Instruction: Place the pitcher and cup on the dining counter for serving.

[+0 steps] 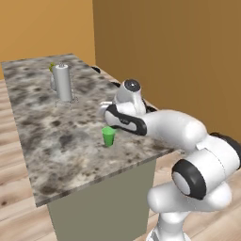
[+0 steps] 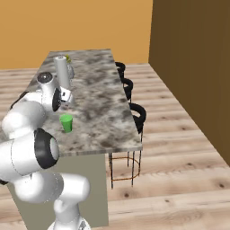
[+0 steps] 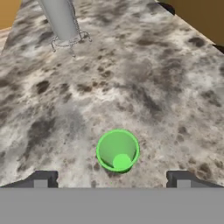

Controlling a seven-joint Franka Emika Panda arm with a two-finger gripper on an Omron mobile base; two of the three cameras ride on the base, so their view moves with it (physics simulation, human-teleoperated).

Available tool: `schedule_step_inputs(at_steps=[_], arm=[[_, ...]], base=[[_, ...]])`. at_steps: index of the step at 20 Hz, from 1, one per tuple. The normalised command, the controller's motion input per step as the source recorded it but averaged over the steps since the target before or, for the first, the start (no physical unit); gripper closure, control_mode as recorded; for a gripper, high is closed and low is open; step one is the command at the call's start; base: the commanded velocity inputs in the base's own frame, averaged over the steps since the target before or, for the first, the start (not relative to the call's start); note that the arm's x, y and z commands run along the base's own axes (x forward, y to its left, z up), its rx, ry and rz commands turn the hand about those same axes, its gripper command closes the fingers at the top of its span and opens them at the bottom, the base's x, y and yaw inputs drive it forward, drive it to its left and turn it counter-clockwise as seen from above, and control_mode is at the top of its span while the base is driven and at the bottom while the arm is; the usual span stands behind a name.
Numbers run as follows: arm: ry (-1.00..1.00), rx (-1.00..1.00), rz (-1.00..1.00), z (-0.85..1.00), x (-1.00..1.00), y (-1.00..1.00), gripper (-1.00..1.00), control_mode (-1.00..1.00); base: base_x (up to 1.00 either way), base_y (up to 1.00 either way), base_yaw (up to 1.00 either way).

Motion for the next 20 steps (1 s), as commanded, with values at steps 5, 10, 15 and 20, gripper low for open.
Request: schedule_step_inputs(at_steps=[5, 10, 15, 20], arm=[[0.00, 0.00, 0.00, 0.58, -1.00, -0.09, -1.00, -1.00], [-0.07, 0.00, 0.01, 0.45, -0.83, -0.21, -1.00, -1.00], [-0.05, 0.00, 0.02, 0.11, -0.18, -0.10, -1.00, -1.00], [0.00, 0.00, 0.00, 0.00, 0.00, 0.00, -1.00, 1.00]], base=[[0.00, 0.00, 0.00], [0.00, 0.00, 0.00], [0.00, 0.00, 0.00], [-0.06, -0.01, 0.03]])
